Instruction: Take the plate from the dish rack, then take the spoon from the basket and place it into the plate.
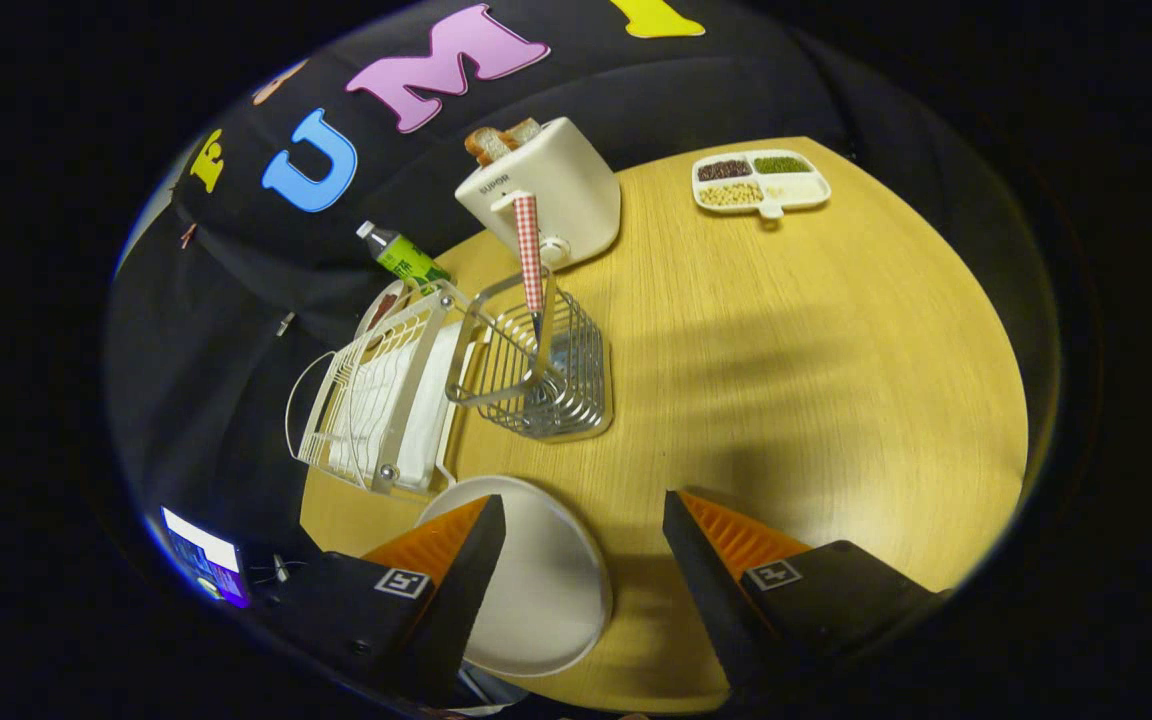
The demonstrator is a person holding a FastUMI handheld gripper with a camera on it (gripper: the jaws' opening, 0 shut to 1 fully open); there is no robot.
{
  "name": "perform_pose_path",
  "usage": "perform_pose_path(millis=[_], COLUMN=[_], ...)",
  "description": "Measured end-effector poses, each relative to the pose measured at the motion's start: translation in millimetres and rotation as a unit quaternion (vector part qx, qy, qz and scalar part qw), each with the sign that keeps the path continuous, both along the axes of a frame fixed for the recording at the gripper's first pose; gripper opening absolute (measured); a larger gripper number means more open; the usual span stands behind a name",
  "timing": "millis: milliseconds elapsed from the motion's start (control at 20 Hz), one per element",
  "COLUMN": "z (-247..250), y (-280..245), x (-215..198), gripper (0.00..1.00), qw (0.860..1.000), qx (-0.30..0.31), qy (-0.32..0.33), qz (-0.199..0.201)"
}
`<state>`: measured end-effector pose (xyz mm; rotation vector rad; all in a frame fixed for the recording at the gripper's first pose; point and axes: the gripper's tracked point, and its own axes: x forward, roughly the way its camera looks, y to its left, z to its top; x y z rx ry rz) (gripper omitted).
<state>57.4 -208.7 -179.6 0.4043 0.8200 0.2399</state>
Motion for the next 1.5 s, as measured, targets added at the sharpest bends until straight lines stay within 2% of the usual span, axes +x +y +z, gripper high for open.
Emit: perform_pose_path(millis=[300, 500, 750, 950, 1000, 1050, 1150, 1200, 1250, 1450, 1500], z=[50.1, 74.3, 73.8, 50.3, 44.2, 39.3, 33.0, 33.0, 34.6, 39.4, 33.9], y=[0.5, 9.6, 20.2, 17.4, 17.8, 20.1, 22.5, 26.1, 29.1, 24.1, 21.3], x=[54.2, 99.8, 151.9, 173.4, 176.1, 179.0, 182.8, 182.6, 183.4, 183.7, 185.1], gripper=[0.99, 0.98, 0.99, 0.96, 0.88, 0.69, 0.65, 0.56, 0.53, 0.2, 0.19], qw=[0.997, 0.993, 0.992, 0.993, 0.994, 0.994, 0.995, 0.995, 0.996, 0.995, 0.994], qx=[0.0, -0.023, -0.026, -0.047, -0.052, -0.052, -0.051, -0.044, -0.035, -0.034, -0.044], qy=[-0.075, -0.117, -0.117, -0.093, -0.086, -0.079, -0.067, -0.063, -0.059, -0.054, -0.054], qz=[-0.025, -0.016, -0.041, -0.051, -0.052, -0.051, -0.055, -0.056, -0.059, -0.078, -0.082])
